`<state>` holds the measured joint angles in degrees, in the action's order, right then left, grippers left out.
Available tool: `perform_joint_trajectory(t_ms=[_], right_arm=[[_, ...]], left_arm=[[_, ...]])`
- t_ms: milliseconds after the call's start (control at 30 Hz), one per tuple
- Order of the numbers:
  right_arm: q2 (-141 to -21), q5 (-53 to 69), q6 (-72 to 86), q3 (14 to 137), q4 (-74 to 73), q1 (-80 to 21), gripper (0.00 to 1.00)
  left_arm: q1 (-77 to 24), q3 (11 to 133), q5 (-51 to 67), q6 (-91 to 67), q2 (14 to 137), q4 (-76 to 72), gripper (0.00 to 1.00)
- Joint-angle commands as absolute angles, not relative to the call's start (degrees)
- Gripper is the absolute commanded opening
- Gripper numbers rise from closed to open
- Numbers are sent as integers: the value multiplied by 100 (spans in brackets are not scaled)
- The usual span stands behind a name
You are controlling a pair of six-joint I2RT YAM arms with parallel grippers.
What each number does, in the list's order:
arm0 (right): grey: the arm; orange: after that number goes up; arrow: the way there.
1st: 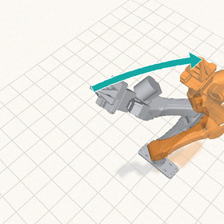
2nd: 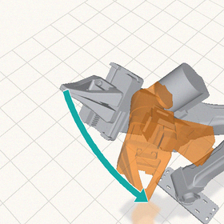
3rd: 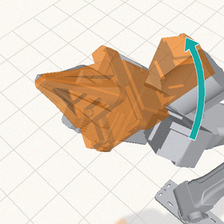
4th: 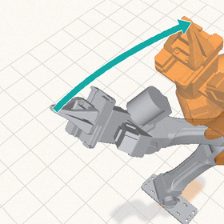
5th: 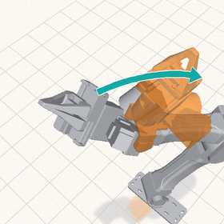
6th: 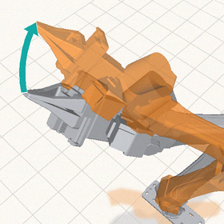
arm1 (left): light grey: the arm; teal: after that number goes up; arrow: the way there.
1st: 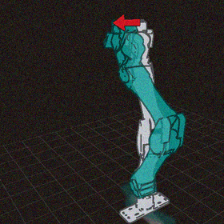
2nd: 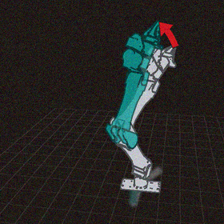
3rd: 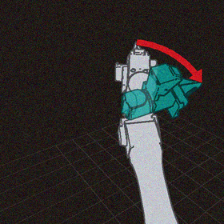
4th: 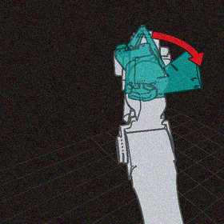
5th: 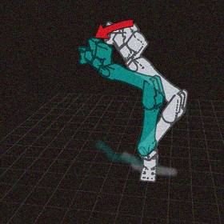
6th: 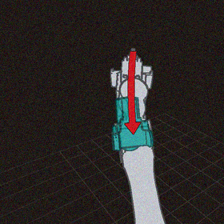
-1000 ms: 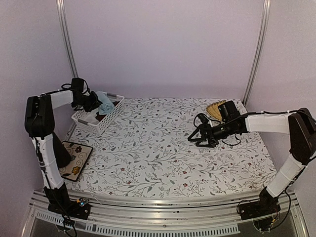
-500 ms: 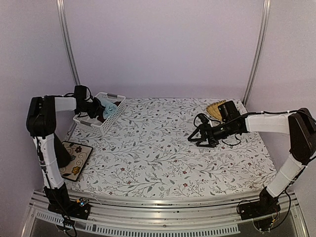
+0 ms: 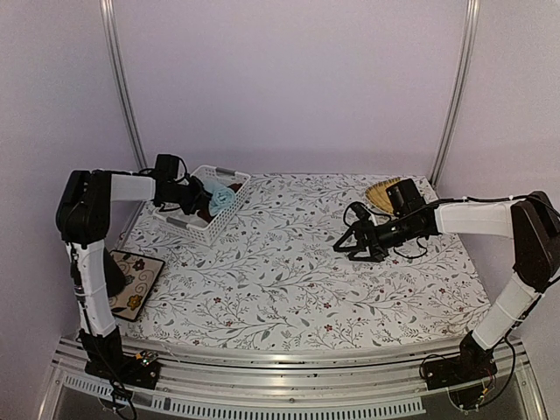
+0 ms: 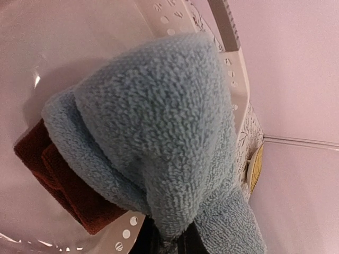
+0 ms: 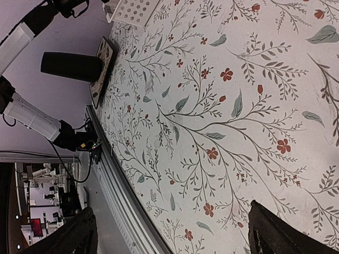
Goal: Roll the towels
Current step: Move the bin to the center of the board, then place the towel in the bin.
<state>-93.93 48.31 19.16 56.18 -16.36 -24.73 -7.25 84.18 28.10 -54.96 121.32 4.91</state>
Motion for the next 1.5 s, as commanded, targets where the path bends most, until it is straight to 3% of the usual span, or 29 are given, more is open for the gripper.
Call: perform_joint_trajectory(t_ms=[0, 367, 733, 967, 1167, 1467], right_arm=[[-9426, 4816, 1795, 5732, -1671, -2487, 99], [-9437, 4850, 1805, 5620, -1573, -2488, 99], [-9246, 4820, 1845, 5410, -1533, -2488, 99], [-9109, 4852, 1963, 5189, -1334, -2487, 99], [-9014, 4845, 1947, 5194, -1373, -2487, 99], [-9043, 4790, 1578, 5439, -1745, -2488, 99]], left_arm=[[-950, 8168, 2772, -5799, 11952, 391, 0], [-1906, 7798, 1558, -7111, 11427, 293, 0], [-2384, 8629, 1202, -7759, 11829, 202, 0], [-2264, 10167, 1599, -6214, 11789, 1279, 0], [-1847, 11629, 2137, -4010, 12288, 3360, 0], [-1632, 12209, 1507, -1872, 12704, 4784, 0]])
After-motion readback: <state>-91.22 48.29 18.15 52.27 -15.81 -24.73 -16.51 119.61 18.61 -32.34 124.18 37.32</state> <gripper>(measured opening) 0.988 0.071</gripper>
